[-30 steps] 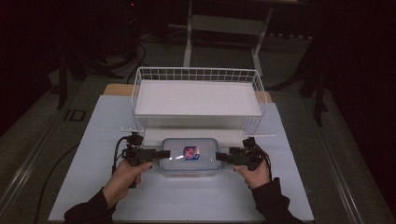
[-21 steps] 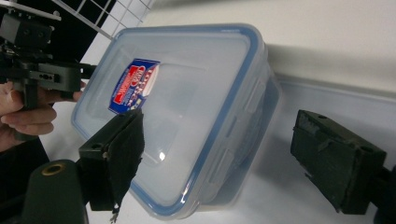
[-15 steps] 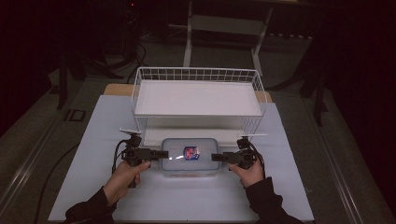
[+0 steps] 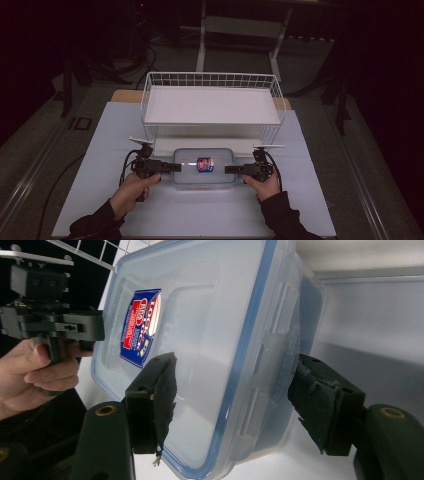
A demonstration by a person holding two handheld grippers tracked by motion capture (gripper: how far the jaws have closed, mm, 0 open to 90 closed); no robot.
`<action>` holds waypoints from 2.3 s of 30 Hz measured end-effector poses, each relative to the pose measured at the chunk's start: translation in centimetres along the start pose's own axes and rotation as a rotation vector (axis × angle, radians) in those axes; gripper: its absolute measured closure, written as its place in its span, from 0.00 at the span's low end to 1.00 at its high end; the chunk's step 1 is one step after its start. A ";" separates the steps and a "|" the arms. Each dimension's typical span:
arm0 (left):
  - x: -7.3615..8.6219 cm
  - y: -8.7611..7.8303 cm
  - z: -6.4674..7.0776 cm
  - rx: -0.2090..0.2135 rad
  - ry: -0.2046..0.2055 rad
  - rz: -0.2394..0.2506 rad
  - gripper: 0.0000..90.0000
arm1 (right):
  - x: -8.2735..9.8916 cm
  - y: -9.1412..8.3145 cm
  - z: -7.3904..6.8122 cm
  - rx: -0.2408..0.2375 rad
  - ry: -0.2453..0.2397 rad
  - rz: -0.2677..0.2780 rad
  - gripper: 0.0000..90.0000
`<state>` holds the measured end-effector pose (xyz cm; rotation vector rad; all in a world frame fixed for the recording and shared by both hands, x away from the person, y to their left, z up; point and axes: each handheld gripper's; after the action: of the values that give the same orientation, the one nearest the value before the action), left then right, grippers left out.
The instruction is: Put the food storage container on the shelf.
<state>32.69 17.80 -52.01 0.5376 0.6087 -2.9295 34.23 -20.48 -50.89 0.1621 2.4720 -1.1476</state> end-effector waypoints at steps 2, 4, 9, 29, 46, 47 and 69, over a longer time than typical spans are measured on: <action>0.2 0.0 0.3 -0.010 0.015 0.002 0.52 | 0.1 -0.2 -0.4 0.023 -0.016 0.003 0.40; 0.4 -0.1 0.5 -0.015 0.022 0.010 0.53 | 0.2 -0.2 -0.6 0.027 -0.020 0.008 0.40; 0.8 -0.2 1.2 -0.034 0.043 0.016 0.54 | 0.5 -0.5 -1.2 0.051 -0.047 0.023 0.40; 0.7 0.3 4.4 -0.116 0.166 0.050 0.58 | 0.5 -2.0 -2.2 0.118 -0.097 0.093 0.40; -2.6 1.8 5.1 -0.084 0.223 0.128 0.58 | -2.8 -4.0 -2.0 0.174 -0.111 0.188 0.39; -2.8 1.9 5.1 -0.085 0.227 0.135 0.58 | -3.0 -4.0 -2.0 0.176 -0.109 0.192 0.39; -4.0 4.2 1.9 -0.088 0.260 0.168 0.57 | -3.7 -2.1 0.4 0.226 -0.084 0.231 0.38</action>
<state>36.51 13.27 -50.52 0.9201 0.6794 -2.6823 37.13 -21.87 -48.12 0.4421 2.1791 -1.2997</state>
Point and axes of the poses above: each handheld gripper's, and its own axes: y roughly forward along the jaws, x roughly out of its underside, z roughly to its right, and after that the axes turned 10 degrees about x, right-handed
